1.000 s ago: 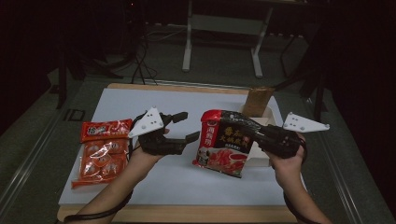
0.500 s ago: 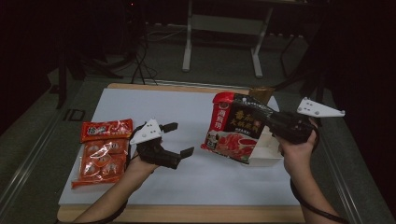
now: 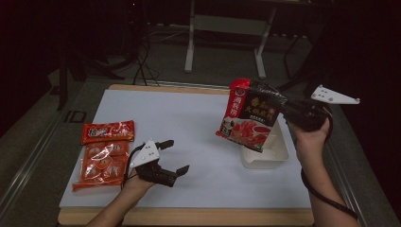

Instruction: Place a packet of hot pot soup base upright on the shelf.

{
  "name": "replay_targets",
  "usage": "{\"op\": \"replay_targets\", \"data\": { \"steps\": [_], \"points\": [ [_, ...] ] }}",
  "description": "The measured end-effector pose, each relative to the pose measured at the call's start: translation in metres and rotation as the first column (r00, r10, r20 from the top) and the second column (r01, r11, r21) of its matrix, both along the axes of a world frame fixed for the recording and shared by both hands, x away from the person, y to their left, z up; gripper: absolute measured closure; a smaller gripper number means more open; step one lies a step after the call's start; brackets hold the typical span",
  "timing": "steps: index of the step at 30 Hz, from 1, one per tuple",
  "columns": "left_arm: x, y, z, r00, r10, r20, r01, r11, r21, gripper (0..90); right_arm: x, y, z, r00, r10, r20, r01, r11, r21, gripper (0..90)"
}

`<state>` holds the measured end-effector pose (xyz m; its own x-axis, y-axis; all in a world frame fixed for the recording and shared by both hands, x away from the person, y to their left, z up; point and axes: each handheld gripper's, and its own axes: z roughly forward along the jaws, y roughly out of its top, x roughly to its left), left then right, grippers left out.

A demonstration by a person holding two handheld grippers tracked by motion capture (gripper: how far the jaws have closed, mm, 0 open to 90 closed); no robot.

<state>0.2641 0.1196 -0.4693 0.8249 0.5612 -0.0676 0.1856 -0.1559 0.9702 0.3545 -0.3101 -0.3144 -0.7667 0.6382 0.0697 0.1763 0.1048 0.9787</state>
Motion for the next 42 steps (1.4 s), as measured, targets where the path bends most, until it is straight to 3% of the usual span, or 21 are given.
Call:
{"op": "replay_targets", "data": {
  "steps": [4, 11, 16, 20, 25, 32, 36, 42],
  "points": [
    [-0.006, 0.004, -0.011, 0.9994, 0.006, -0.034, -0.007, 0.9993, -0.037, 2.2, 0.007, -0.009, -0.001, 0.9989, -0.046, 0.004, 0.046, 0.999, -0.013, 77.3],
    [-0.01, 0.004, -0.019, 0.9991, 0.022, -0.035, -0.024, 0.999, -0.039, 2.2, 0.02, -0.025, -0.006, 0.9945, -0.103, 0.018, 0.104, 0.994, -0.045, 77.3],
    [-0.011, 0.006, -0.022, 0.9991, 0.021, -0.038, -0.024, 0.9975, -0.066, 4.0, 0.028, -0.038, -0.011, 0.9905, -0.136, 0.022, 0.136, 0.989, -0.05, 77.3],
    [-0.013, 0.004, -0.023, 0.9989, 0.031, -0.035, -0.033, 0.9988, -0.037, 3.6, 0.036, -0.046, -0.016, 0.9865, -0.163, 0.018, 0.164, 0.985, -0.063, 77.3],
    [-0.013, 0.005, -0.025, 0.9974, 0.037, -0.061, -0.04, 0.9982, -0.045, 2.9, 0.047, -0.052, -0.022, 0.9841, -0.176, 0.018, 0.177, 0.981, -0.079, 77.3],
    [-0.016, 0.007, -0.026, 0.9978, 0.044, -0.05, -0.046, 0.9979, -0.045, 3.0, 0.059, -0.054, -0.03, 0.9823, -0.187, 0.017, 0.187, 0.977, -0.101, 77.2],
    [-0.017, 0.009, -0.026, 0.9974, 0.048, -0.054, -0.051, 0.9974, -0.051, 3.0, 0.066, -0.052, -0.037, 0.9815, -0.189, 0.031, 0.191, 0.971, -0.144, 77.2],
    [-0.019, 0.01, -0.026, 0.9974, 0.047, -0.055, -0.051, 0.9966, -0.065, 3.0, 0.074, -0.053, -0.046, 0.9807, -0.193, 0.029, 0.195, 0.97, -0.147, 77.1]
  ]
}}
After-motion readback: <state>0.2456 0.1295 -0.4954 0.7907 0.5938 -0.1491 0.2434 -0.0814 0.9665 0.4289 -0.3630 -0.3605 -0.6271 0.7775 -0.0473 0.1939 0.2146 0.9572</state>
